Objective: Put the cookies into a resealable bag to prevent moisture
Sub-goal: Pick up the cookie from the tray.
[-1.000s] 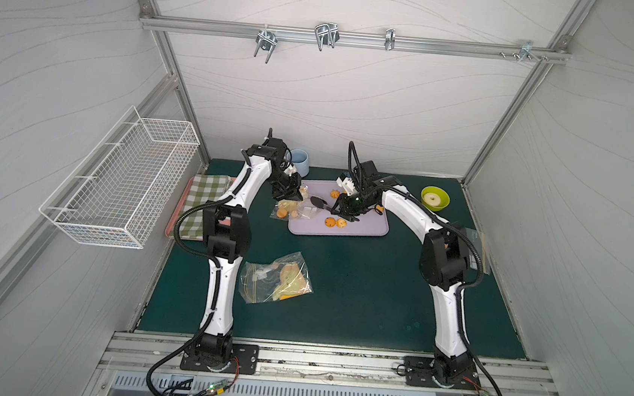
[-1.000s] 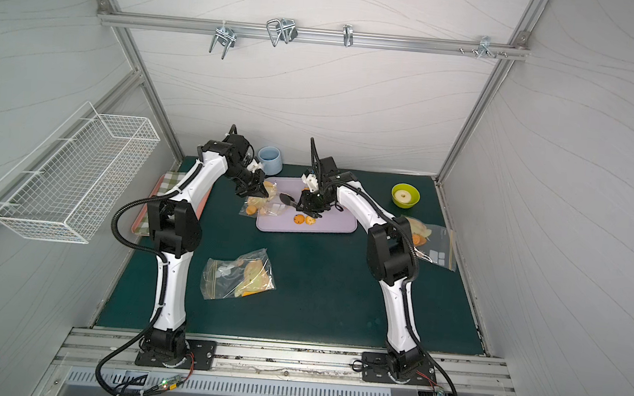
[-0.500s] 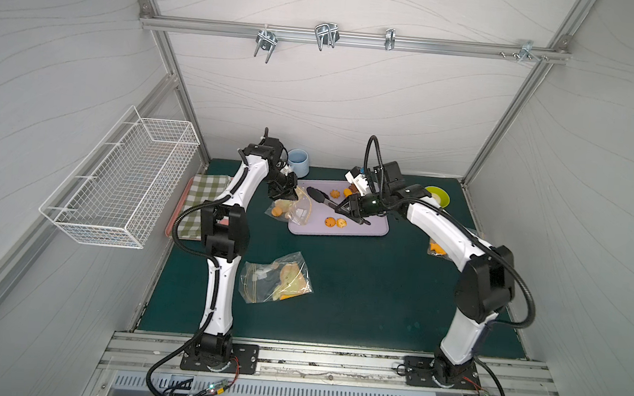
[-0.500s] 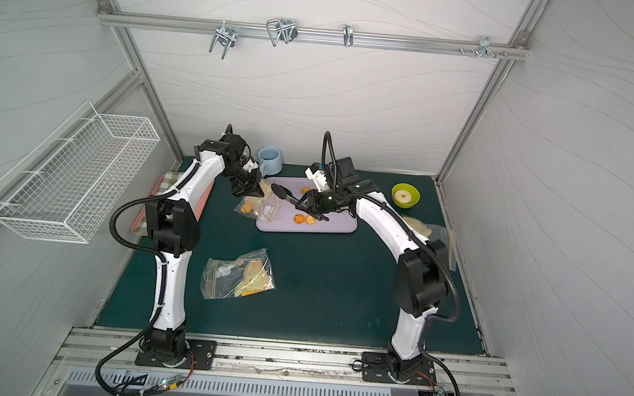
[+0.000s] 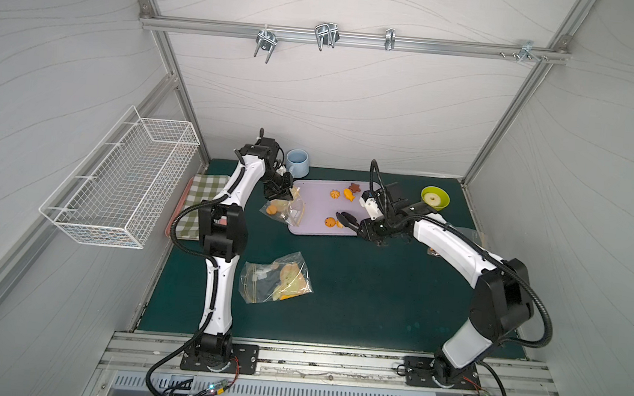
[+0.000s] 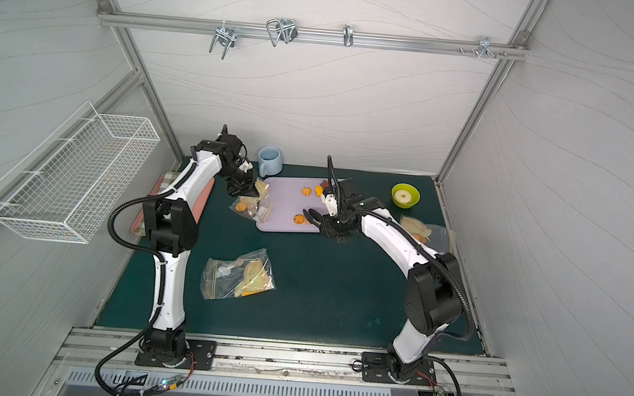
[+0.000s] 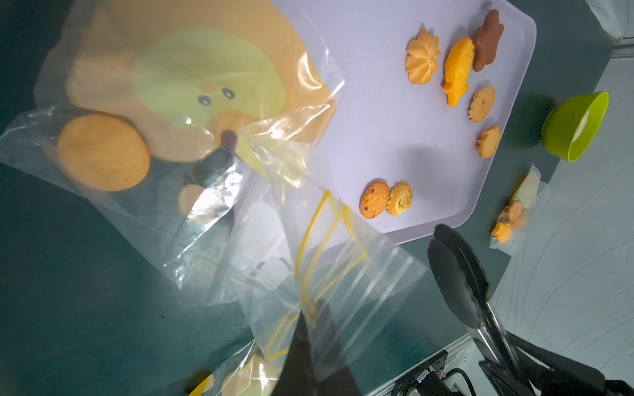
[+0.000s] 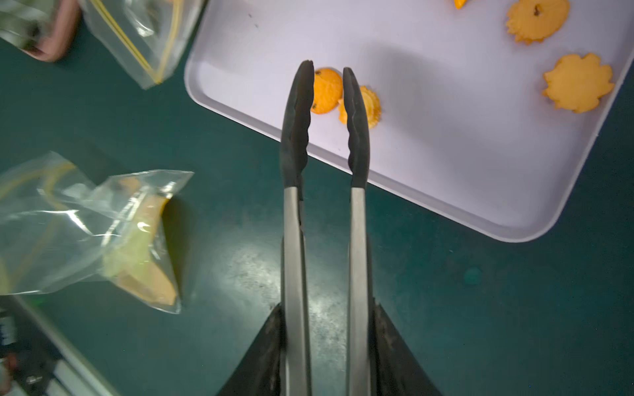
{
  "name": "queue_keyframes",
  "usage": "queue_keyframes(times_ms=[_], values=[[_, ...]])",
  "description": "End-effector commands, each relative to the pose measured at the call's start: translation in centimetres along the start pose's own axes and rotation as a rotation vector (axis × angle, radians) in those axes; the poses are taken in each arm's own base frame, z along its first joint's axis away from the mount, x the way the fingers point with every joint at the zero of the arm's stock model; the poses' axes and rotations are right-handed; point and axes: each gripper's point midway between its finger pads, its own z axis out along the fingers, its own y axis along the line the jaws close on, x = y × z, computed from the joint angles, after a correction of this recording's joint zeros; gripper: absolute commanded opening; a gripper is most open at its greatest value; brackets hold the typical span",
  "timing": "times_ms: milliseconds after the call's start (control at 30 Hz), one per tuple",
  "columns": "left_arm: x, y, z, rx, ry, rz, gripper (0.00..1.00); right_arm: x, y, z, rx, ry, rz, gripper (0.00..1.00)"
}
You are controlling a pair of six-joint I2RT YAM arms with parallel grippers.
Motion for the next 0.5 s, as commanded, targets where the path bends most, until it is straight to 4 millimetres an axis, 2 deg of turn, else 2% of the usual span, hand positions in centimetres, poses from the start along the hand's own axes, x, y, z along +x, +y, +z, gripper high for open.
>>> queue_keyframes(times_ms=[0, 300, 467], values=[[0.1, -0.2, -1.5, -0.004, -0.023, 0.004, 0.00, 0.4, -1.1, 0.1, 0.121, 0.041, -0.101, 0.41], [0.1, -0.3, -1.6, 0.009, -0.022, 0.002, 0.00, 0.8, -1.4, 1.2, 0.167, 0.082, -0.154, 0.49], [0.1, -0.4, -1.6, 0.016, -0.022, 0.002, 0.00, 0.7, -1.8, 1.9, 0.186, 0.112, -0.164, 0.50]])
